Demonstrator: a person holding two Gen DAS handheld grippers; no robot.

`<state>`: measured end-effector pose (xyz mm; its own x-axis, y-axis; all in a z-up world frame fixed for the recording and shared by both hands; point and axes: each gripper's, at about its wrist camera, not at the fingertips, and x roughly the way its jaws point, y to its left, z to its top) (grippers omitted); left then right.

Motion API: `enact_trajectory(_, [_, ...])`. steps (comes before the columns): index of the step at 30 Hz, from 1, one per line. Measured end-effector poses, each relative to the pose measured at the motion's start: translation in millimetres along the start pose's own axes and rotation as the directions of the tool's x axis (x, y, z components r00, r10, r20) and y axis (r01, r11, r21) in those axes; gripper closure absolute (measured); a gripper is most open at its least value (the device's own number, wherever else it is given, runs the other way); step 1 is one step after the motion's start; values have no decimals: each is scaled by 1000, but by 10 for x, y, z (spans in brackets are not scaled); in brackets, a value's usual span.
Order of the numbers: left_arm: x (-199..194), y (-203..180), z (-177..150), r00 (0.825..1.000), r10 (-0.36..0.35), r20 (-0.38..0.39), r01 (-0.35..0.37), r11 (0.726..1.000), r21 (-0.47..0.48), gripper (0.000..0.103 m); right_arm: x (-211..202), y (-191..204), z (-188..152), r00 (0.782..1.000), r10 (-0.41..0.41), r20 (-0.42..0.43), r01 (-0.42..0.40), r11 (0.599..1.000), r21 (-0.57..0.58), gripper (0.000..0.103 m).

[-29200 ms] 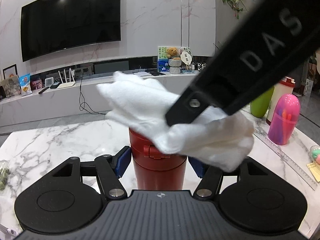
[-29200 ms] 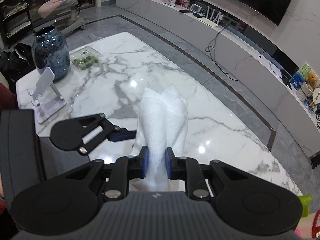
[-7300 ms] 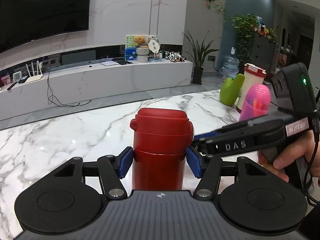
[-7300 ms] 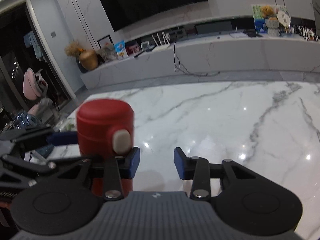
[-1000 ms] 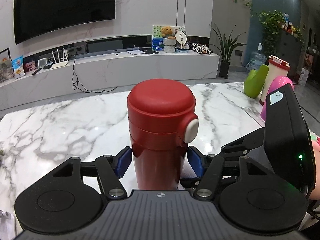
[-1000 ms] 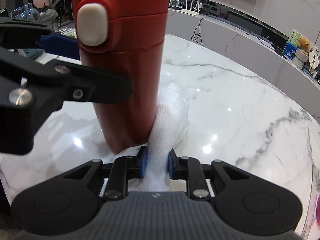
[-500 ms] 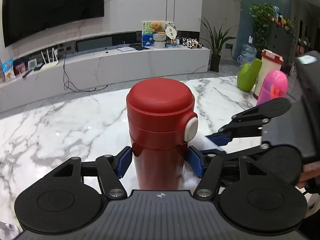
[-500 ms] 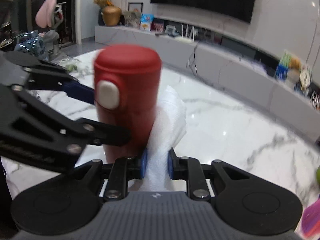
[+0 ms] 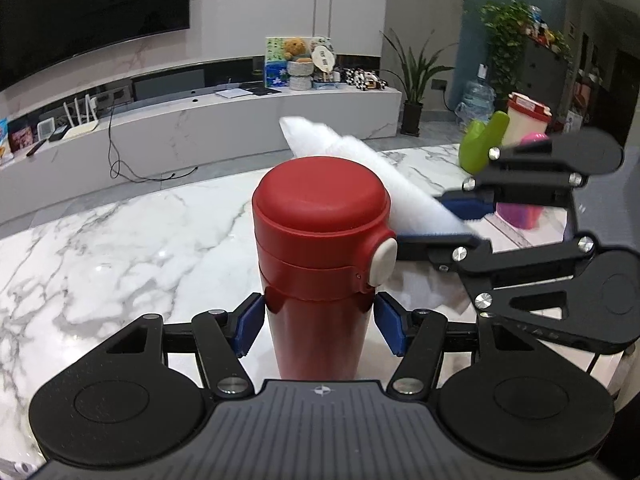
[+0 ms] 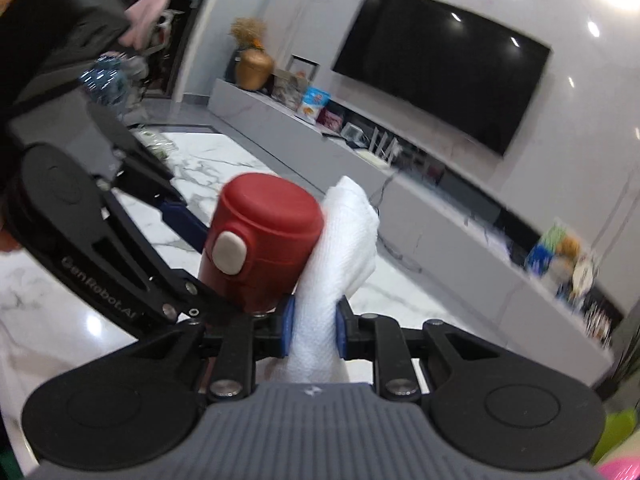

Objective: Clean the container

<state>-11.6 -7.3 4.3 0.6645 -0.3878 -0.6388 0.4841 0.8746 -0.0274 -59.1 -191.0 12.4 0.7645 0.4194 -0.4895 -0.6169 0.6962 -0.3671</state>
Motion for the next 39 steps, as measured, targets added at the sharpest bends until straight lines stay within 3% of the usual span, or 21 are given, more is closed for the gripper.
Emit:
enact_trajectory(5, [0, -30, -12, 1000, 1, -3, -1, 1000, 23, 45, 114, 12, -11, 999, 28, -29, -29, 999, -45, 80])
enact_trajectory(14, [-9, -19, -4, 1000, 1, -1, -1, 1000, 23, 45, 450, 150, -171, 982, 91, -165, -102, 993, -57, 80])
enact_trajectory(20, [-14, -34, 2, 1000, 19, 0, -19, 1000, -1, 44, 618, 140, -255, 962, 134, -239, -125, 991, 52, 80])
enact_trajectory(23, [-17, -68, -1, 998, 57, -2, -58, 997, -60, 41, 693, 80, -292, 948, 169, -271, -129, 979, 158, 80])
enact_trajectory(31, [-72, -148, -12, 988, 151, 20, -144, 973, -181, 42, 743, -160, -365, 927, 266, -264, -143, 902, 408, 80])
enact_trajectory(35, [-76, -127, 25, 988, 149, 42, -139, 974, -176, 45, 709, -158, -353, 918, 302, -259, -170, 886, 432, 80])
enact_trajectory(39, [-81, -53, 42, 989, 141, 45, -133, 979, -153, 46, 672, -110, -324, 911, 325, -253, -209, 894, 395, 80])
